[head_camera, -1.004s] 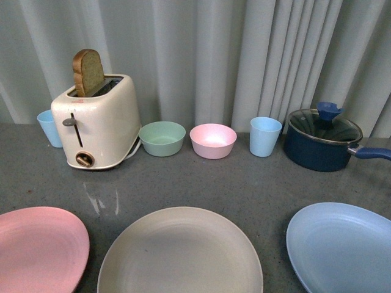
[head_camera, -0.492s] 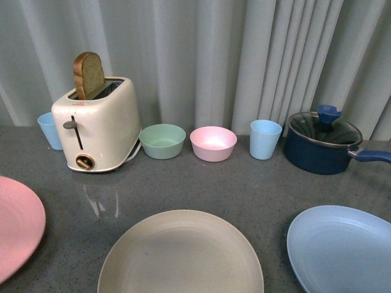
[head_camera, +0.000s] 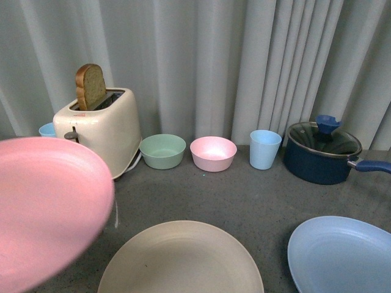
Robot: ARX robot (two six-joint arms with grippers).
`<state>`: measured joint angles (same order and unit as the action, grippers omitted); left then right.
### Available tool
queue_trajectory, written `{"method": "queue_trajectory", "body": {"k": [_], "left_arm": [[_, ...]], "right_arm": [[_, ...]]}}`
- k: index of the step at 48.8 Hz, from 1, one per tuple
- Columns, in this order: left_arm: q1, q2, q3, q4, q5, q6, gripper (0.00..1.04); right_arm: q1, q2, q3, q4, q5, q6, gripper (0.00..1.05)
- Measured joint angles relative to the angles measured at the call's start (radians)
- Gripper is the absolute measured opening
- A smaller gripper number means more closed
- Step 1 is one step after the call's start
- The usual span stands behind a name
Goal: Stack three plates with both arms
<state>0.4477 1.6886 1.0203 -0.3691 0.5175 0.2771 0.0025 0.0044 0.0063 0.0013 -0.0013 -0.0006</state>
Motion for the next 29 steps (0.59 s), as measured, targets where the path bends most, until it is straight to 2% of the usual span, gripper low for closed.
{"method": "queue_trajectory", "body": {"k": [5, 15, 19, 29], "left_arm": [[-0.153, -0.026, -0.09, 0.06, -0.044, -0.057, 0.04], [-0.429, -0.013, -0.148, 0.164, -0.108, -0.192, 0.04], [-0.496, 0.001, -0.148, 0.192, -0.133, -0.235, 0.04], [-0.581, 0.055, -0.146, 0.221, -0.183, -0.292, 0.04]], "right_arm": [[0.0, 0.0, 0.0, 0.0, 0.0, 0.0, 0.97], [0.0, 0.0, 0.0, 0.0, 0.0, 0.0, 0.97], [0.0, 0.0, 0.0, 0.0, 0.0, 0.0, 0.97], [0.0, 0.0, 0.0, 0.0, 0.0, 0.0, 0.97]]}}
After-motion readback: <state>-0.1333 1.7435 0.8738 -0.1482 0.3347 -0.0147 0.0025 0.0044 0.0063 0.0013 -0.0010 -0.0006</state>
